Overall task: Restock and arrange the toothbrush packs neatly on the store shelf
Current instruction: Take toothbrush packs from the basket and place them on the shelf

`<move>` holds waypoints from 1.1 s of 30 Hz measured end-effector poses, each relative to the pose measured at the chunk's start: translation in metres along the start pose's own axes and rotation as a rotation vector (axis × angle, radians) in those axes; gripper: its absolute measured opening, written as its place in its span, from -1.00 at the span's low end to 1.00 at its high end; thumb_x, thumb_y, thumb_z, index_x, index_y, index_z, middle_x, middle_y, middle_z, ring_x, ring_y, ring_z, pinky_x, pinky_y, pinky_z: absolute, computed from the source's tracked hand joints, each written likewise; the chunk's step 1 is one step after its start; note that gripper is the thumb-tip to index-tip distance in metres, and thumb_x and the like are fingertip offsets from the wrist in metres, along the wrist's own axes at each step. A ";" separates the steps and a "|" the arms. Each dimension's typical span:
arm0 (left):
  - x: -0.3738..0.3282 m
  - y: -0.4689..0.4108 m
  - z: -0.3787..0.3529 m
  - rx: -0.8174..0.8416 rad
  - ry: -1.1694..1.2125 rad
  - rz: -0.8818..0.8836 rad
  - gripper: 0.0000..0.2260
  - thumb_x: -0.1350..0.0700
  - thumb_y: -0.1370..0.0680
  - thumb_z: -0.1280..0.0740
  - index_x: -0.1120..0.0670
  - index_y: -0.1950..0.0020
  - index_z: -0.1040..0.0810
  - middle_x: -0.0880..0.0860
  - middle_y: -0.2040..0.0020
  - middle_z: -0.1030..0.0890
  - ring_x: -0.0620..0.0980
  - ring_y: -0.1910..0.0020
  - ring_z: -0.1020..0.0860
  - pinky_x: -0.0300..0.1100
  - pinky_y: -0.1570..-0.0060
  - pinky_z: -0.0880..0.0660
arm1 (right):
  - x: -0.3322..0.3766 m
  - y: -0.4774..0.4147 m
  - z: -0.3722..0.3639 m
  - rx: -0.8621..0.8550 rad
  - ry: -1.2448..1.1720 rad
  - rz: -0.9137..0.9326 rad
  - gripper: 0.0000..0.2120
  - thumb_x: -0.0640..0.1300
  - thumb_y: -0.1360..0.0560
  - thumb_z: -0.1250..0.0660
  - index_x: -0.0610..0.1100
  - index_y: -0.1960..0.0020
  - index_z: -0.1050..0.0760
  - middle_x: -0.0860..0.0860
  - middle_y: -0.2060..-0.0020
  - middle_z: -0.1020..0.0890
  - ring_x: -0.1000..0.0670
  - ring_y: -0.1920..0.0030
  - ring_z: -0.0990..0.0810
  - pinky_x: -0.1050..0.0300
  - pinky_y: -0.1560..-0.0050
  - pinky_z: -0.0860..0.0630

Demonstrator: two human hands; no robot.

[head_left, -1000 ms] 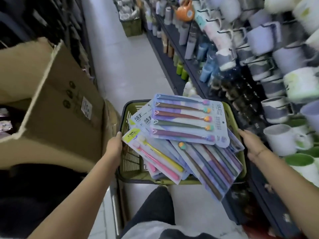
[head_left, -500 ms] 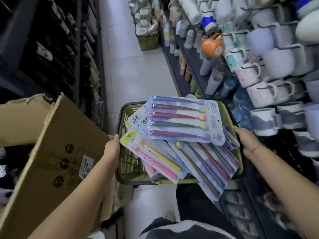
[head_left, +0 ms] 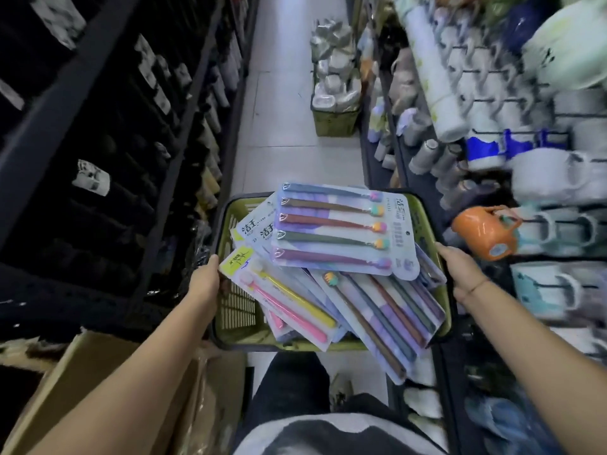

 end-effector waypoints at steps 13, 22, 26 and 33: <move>-0.254 -0.214 -0.097 0.007 0.042 0.027 -0.64 -0.03 -0.68 -0.14 0.22 0.03 -0.56 0.16 0.17 -0.59 0.18 0.04 -0.57 0.04 -0.10 -0.49 | 0.252 -0.219 -0.145 -0.011 0.035 0.011 -0.59 0.11 -0.58 -0.27 -0.20 -0.22 -0.51 -0.12 -0.10 -0.59 -0.14 -0.11 -0.55 -0.09 -0.20 -0.47; -0.464 -0.362 -0.173 0.034 0.042 0.011 -0.62 -0.04 -0.67 -0.15 0.16 0.21 -0.51 0.21 0.15 -0.57 0.13 0.15 -0.52 -0.05 0.08 -0.44 | 0.438 -0.375 -0.228 -0.021 0.046 0.012 -0.57 0.19 -0.55 -0.29 -0.16 -0.15 -0.56 -0.14 -0.09 -0.64 -0.20 -0.11 -0.60 -0.21 -0.25 -0.49; -0.558 -0.431 -0.215 0.045 0.047 0.015 -0.62 -0.06 -0.67 -0.14 0.15 0.15 -0.56 0.18 0.12 -0.60 0.15 0.07 -0.55 0.03 -0.08 -0.49 | 0.488 -0.510 -0.256 0.022 0.067 0.005 -0.19 0.42 -0.18 -0.44 -0.11 -0.23 -0.55 -0.12 -0.15 -0.63 -0.21 -0.15 -0.59 -0.25 -0.26 -0.48; -0.717 -0.537 -0.261 0.027 0.072 0.030 -0.61 -0.08 -0.67 -0.14 0.17 0.13 -0.56 0.19 0.14 -0.58 0.13 0.16 -0.53 -0.03 0.08 -0.46 | 0.672 -0.615 -0.338 0.005 0.124 0.012 -0.33 0.27 -0.47 -0.31 -0.15 -0.41 -0.42 -0.13 -0.31 -0.52 -0.21 -0.27 -0.52 -0.23 -0.29 -0.46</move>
Point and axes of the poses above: each hand's wrist, its own y-axis away from the middle knuckle, its own z-axis out of the back of the hand, x = y × z, the point moved 10 cm from there along -y, towards the middle knuckle
